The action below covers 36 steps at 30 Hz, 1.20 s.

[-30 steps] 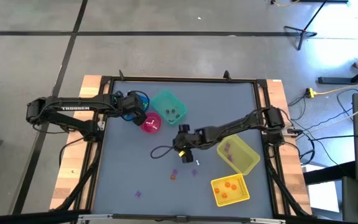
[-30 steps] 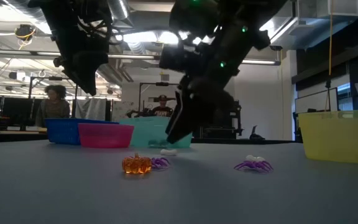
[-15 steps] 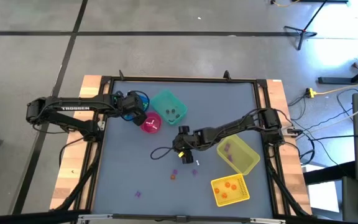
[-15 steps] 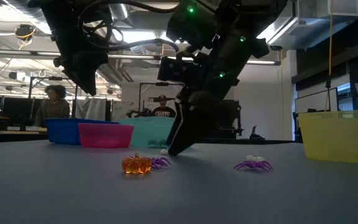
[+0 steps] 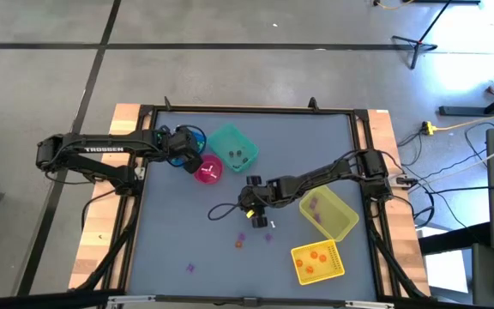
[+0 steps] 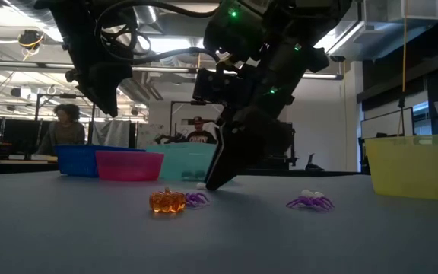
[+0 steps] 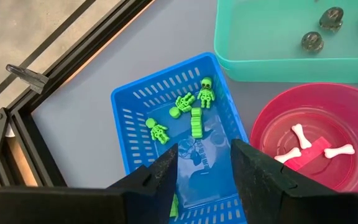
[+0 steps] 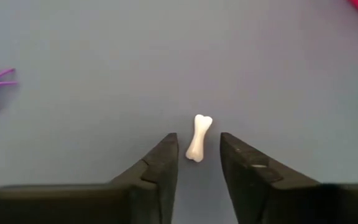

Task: Sort Halloween decoration
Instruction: Put the white bone toy into the red bin

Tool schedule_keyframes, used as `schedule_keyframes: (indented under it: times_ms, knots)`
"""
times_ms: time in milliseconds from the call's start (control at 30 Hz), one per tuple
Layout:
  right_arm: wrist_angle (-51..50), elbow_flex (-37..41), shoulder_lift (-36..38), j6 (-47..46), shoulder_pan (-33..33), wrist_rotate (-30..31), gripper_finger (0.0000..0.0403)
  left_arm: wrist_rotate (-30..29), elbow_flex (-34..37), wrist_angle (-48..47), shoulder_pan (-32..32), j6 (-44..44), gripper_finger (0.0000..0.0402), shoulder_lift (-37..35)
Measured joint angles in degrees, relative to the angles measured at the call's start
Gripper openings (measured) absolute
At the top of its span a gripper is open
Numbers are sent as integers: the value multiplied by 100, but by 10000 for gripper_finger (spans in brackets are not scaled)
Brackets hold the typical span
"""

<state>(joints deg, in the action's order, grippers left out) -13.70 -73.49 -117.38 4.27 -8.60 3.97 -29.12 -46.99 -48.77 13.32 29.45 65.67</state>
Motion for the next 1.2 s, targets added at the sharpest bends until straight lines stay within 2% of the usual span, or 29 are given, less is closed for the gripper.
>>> schedule_keyframes:
  times_ms: [267,567,1200]
  knots:
    - [-13,1,0,2,-2,-38,76,0,0,2,0,2,132,0]
    - [-23,2,-2,2,-2,-50,44,0,0,0,2,2,132,0]
    - [8,7,0,30,0,-125,33,0,0,0,1,0,132,0]
